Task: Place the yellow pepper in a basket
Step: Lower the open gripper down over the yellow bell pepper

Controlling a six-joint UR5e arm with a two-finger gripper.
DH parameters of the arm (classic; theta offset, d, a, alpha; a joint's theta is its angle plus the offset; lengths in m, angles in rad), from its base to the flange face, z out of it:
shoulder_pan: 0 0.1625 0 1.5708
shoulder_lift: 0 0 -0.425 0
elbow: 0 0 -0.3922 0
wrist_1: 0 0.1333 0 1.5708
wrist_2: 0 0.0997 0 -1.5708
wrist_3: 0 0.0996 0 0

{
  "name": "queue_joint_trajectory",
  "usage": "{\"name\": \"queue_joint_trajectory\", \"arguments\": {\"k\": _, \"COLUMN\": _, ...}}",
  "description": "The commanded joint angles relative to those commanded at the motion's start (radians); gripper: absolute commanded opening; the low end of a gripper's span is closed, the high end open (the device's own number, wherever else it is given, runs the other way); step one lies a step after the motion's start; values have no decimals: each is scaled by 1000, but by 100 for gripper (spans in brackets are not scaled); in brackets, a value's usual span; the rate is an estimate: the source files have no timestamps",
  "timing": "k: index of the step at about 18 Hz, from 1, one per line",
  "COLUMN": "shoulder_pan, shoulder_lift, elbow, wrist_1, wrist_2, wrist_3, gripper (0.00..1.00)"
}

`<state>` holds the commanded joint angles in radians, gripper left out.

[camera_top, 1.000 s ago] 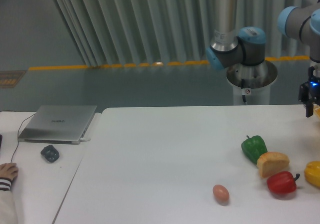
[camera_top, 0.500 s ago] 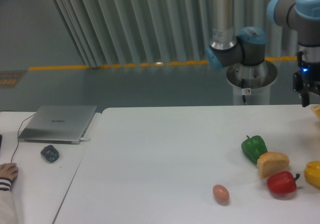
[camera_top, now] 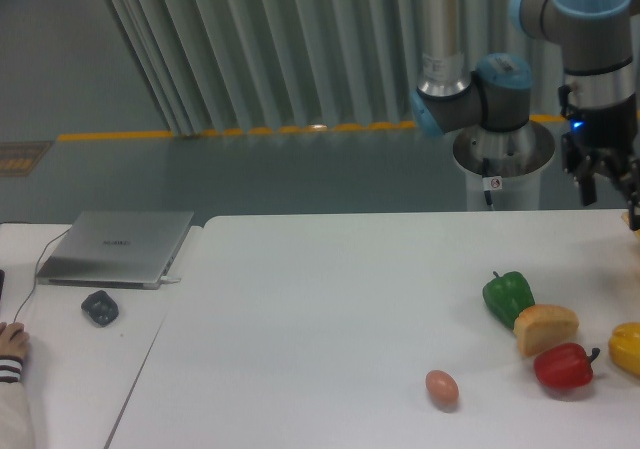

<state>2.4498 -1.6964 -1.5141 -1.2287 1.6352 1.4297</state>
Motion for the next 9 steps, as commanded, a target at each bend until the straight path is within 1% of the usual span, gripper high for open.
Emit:
{"name": "queue_joint_trajectory", "arguments": {"k": 2, "shoulder_pan": -2, "shoulder_lift": -15, "elbow": 6, "wrist_1": 9, "wrist_2": 6, "wrist_3": 30, "gripper": 100}}
{"name": "queue_joint_trajectory", "arguments": {"k": 3, "shoulder_pan": -3, "shoulder_lift": -28, "elbow": 11, "wrist_1": 9, "wrist_2": 5, "wrist_3": 76, "gripper": 100}}
{"name": "queue_joint_trajectory", "arguments": {"k": 5, "shoulder_pan": -3, "shoulder_lift": -72, "elbow": 49, "wrist_1": 8, "wrist_2": 6, "wrist_3": 205, "gripper": 100}}
{"name": "queue_joint_trajectory", "arguments": {"k": 6, "shoulder_pan": 3, "shoulder_lift": -84, "elbow": 63, "wrist_1": 8, "wrist_2": 5, "wrist_3": 266, "gripper": 100}}
{"name": "queue_joint_trajectory", "arguments": {"k": 8, "shoulder_pan": 3, "shoulder_lift": -85, "elbow": 32, "wrist_1": 8, "wrist_2": 0, "wrist_3": 363, "gripper": 100}}
{"name": "queue_joint_trajectory", "arguments": {"k": 9, "shoulder_pan": 3, "shoulder_lift": -85, "elbow": 25, "wrist_1": 23, "wrist_2": 0, "wrist_3": 383, "gripper": 100}}
